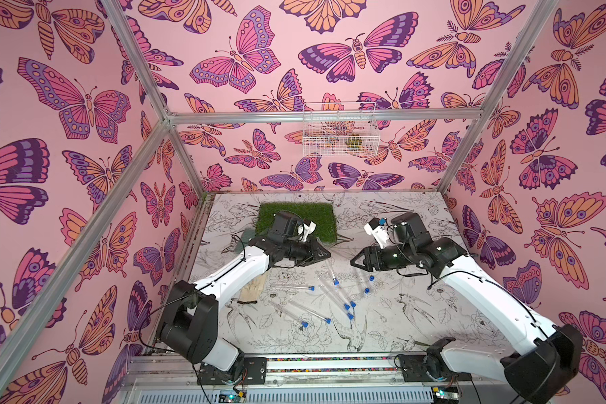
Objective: Remove stoppers from test tubes
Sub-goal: Pick up the test tube at the center of the board, then open the stopper on the test tube.
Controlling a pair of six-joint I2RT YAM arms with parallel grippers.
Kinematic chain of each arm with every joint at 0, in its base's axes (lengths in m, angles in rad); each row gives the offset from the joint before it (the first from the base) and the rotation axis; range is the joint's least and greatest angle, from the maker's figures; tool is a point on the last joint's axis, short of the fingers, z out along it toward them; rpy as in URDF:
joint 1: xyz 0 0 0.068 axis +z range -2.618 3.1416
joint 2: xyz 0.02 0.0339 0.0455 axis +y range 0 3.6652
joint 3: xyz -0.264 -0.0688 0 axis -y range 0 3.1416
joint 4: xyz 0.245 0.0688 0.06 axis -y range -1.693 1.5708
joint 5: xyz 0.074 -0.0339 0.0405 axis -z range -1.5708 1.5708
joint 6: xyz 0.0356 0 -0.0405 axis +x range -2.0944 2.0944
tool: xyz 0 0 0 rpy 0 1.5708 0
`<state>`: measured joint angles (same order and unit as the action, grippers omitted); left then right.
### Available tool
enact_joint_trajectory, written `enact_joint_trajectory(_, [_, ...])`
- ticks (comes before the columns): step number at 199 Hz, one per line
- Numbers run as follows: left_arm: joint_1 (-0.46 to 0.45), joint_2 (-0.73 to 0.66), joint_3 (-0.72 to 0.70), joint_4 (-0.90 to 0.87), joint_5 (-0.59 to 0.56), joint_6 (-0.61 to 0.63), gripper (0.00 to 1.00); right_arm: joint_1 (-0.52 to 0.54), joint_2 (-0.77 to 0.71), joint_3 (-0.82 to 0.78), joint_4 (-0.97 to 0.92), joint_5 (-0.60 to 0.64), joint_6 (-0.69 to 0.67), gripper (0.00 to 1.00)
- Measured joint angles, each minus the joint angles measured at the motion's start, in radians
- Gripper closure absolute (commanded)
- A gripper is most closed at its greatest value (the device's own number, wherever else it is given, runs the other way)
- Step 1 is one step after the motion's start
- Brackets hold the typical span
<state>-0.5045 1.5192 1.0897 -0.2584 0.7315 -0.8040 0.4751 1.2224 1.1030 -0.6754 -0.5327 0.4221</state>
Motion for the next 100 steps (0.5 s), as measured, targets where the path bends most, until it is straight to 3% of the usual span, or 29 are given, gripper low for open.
enact_joint_trajectory(100, [0.0,0.009,-0.003,0.127,-0.138,-0.29,0.92,-0.061,-0.029,-0.093,0.153,-0.101,0.138,0.27])
